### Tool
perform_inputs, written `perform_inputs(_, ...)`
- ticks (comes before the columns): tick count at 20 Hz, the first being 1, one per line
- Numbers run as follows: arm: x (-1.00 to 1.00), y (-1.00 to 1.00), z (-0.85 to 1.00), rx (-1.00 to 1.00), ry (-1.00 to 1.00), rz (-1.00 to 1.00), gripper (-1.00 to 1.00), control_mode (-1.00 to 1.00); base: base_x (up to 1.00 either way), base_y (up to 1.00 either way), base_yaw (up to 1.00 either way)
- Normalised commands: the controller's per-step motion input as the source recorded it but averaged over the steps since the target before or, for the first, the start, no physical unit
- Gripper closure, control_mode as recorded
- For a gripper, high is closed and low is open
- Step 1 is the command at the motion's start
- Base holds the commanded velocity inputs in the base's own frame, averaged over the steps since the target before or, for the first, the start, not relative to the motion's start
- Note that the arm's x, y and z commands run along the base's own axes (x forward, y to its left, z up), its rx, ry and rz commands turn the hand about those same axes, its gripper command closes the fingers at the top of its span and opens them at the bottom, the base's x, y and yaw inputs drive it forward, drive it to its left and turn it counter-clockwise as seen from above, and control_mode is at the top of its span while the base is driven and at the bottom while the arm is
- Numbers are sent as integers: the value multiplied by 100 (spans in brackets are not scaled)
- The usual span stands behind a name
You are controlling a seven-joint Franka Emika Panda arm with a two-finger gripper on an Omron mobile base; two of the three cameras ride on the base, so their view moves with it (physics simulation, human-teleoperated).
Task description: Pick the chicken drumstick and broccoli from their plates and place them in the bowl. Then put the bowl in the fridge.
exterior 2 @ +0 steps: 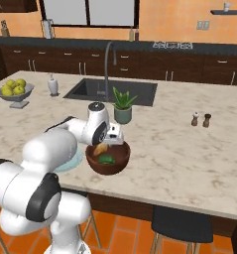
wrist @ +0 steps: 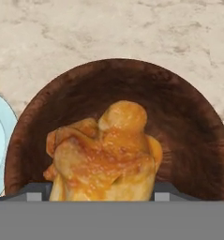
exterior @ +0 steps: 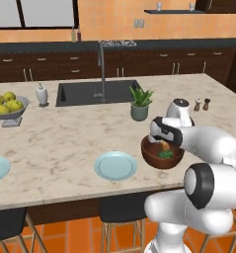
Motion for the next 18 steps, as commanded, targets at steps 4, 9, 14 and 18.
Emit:
perform_inputs(4,14,0,-41,0,0,-10,100,-100,0,0,0)
perform_inputs(9,14,0,-21,0,-4,-4,-100,-100,0,0,0)
perform_inputs(14,-4,0,5,3,-8,-1,-100,-100,0,0,0)
perform_inputs(18,-7,0,2,1,0,-2,-100,-100,0,0,0)
